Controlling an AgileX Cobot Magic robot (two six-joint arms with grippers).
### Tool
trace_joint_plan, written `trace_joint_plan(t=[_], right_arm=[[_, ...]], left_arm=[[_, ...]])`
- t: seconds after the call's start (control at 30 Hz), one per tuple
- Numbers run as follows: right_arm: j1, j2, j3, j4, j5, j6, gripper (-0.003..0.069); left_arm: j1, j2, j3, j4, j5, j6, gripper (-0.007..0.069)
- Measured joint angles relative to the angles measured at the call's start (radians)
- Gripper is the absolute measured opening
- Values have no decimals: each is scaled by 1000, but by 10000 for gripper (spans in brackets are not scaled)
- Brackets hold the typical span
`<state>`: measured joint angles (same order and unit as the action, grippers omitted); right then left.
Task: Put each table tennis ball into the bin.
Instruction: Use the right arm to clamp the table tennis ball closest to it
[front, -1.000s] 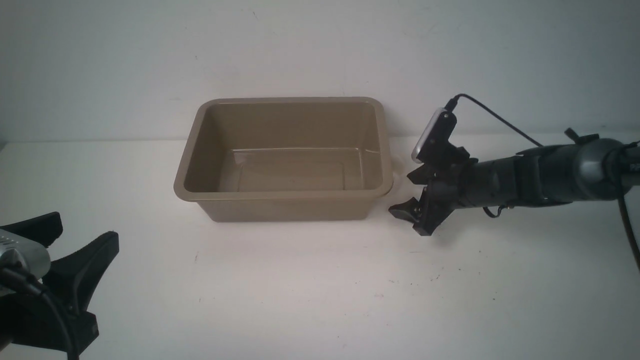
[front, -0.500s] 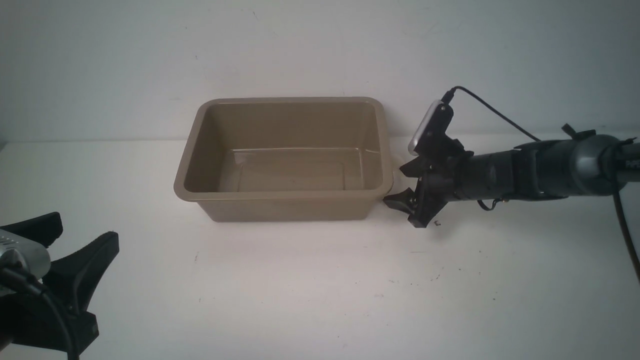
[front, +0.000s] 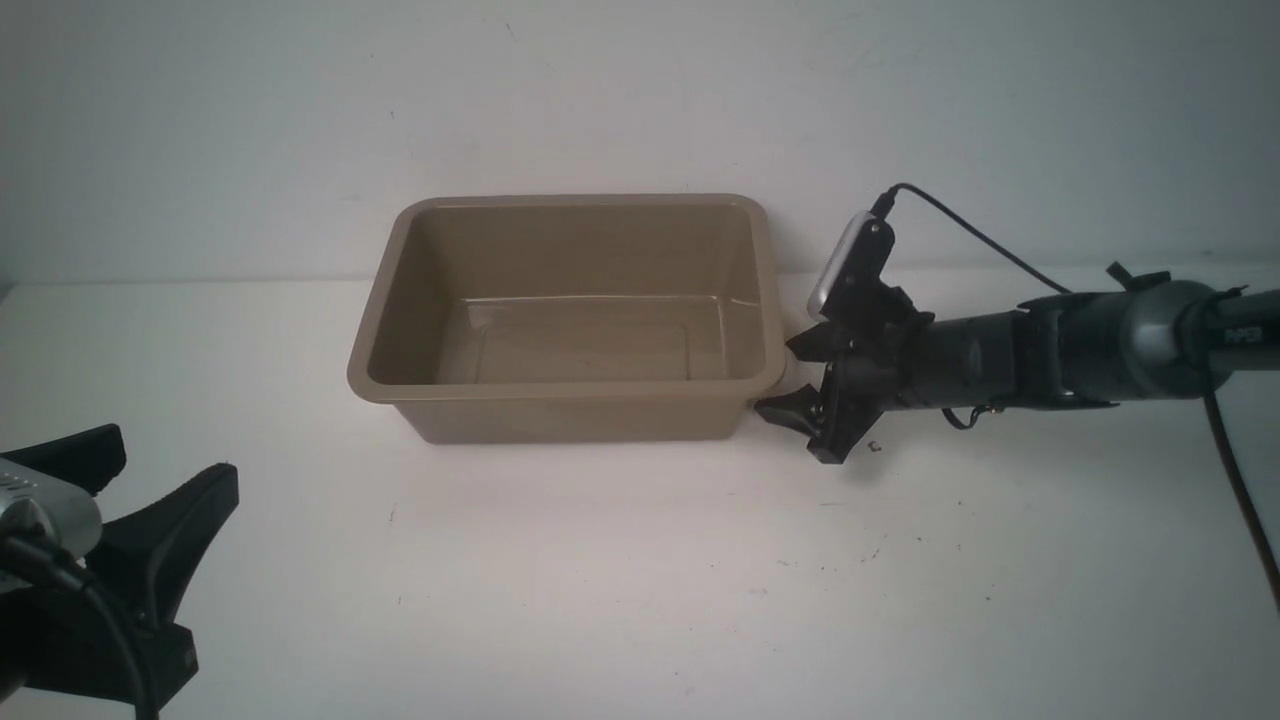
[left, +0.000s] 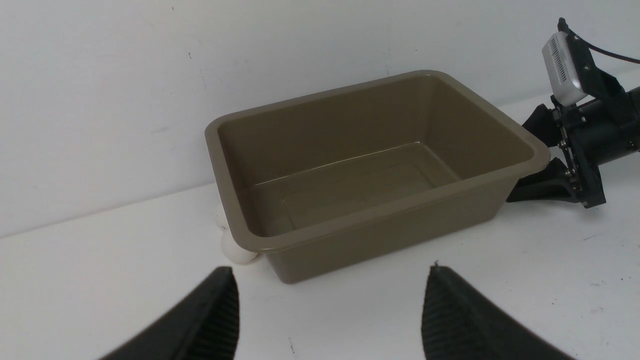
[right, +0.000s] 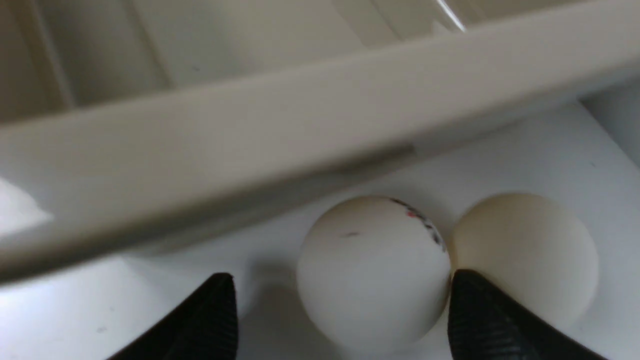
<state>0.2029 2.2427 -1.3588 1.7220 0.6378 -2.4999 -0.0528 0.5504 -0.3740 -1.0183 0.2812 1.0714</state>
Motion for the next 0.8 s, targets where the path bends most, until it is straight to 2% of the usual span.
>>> trace_joint_plan(t=[0.23,0.4,0.8], right_arm=[[0,0,-15,-1,9,-8,468],[0,0,-18,-1,10,-8,347],[-15,-12,-18,-5,15,-25,339]], left_arm=[[0,0,0,0,0,0,447],[0,0,0,0,0,0,447],[0,0,0,0,0,0,447]])
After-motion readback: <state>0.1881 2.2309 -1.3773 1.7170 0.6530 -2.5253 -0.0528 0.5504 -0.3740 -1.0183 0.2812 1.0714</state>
